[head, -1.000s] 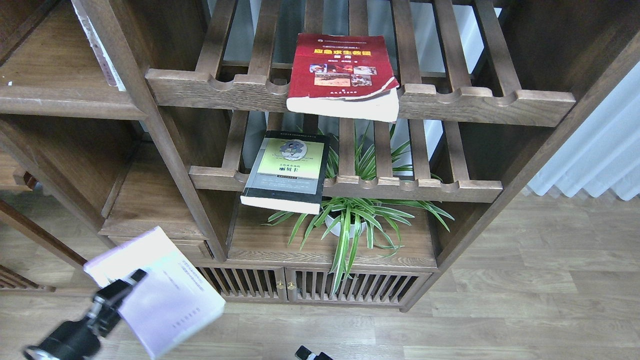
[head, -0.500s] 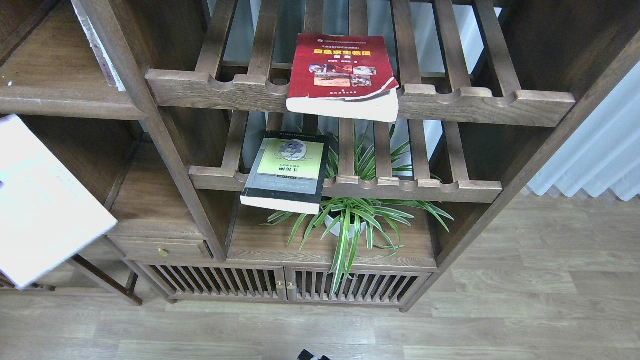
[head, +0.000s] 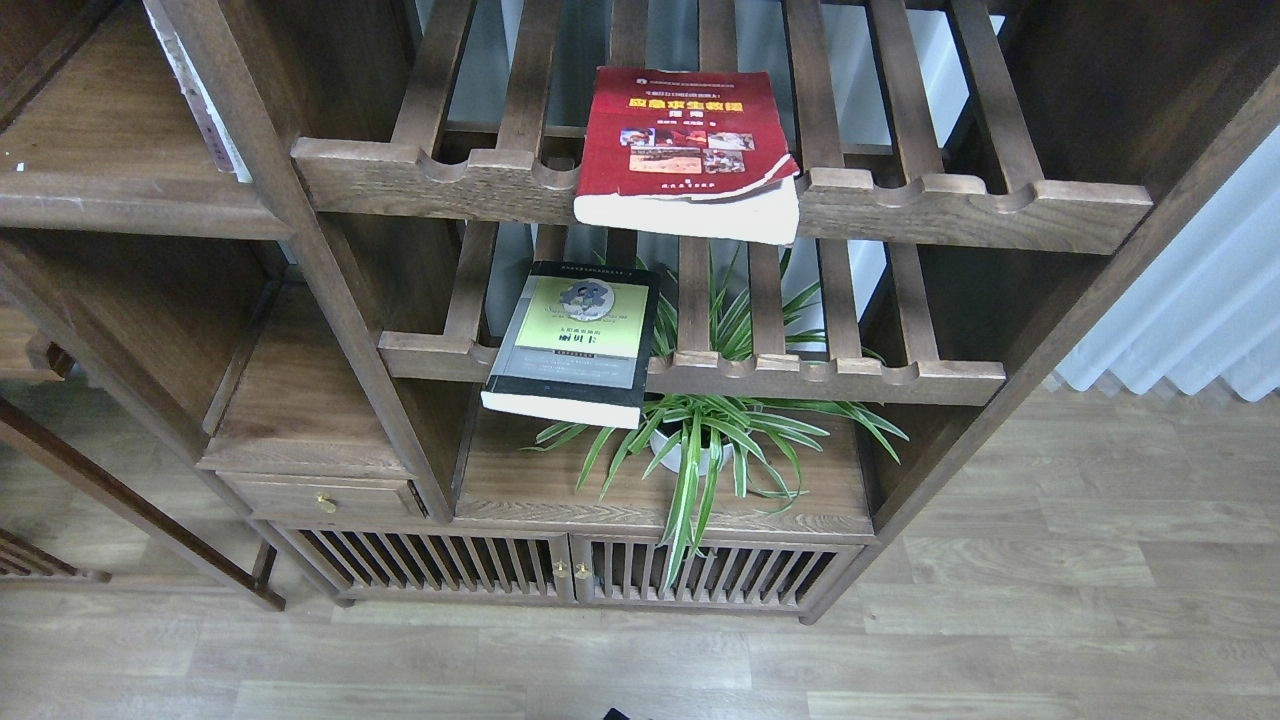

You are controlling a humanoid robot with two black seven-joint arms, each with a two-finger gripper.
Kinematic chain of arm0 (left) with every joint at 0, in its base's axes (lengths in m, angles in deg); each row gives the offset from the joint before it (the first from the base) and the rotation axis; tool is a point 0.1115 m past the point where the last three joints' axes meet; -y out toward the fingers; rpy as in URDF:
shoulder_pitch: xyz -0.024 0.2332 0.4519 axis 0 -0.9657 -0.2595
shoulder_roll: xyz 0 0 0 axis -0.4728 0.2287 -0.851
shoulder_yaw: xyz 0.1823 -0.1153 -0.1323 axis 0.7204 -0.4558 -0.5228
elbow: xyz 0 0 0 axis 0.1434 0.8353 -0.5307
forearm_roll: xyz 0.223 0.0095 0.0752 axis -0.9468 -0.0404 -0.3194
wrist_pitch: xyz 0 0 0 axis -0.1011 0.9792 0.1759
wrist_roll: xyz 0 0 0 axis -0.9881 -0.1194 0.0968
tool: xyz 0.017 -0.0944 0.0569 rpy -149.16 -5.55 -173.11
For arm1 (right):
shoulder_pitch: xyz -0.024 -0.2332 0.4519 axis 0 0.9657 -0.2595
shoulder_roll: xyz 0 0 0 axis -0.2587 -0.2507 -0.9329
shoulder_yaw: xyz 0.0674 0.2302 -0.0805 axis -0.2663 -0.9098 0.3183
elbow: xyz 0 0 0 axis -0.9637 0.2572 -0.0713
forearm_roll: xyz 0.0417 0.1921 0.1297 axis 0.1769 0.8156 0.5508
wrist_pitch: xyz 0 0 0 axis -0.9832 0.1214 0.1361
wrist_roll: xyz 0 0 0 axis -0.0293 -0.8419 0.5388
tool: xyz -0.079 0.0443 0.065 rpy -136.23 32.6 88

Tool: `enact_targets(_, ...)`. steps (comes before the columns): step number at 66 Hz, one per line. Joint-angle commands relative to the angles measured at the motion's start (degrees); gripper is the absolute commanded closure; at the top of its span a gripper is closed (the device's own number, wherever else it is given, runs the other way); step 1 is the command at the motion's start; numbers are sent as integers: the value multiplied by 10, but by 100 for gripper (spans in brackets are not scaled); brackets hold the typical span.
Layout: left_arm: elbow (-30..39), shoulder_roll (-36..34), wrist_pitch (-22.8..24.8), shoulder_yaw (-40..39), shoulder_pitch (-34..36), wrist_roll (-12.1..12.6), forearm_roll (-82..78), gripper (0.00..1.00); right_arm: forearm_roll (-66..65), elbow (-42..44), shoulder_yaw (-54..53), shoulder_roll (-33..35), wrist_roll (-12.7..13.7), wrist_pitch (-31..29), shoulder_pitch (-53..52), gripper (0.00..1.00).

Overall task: Organize books on shelf
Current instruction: 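Carry the white book with the left gripper to the side shelf, then place the white book on the side shelf and withdraw the left gripper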

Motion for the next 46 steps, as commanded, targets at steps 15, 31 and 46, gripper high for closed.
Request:
enact_targets(15,-15,2,0,103,219,2,-127,94,0,0,3,0,1,0,8,9)
enact_targets(31,-80,32,0,142,368,1,-248,94,0,0,3,0,0,0,10,8)
enact_targets(46,-128,66,0,258,491,0,-282,94,0,0,4,0,0,0,10,8)
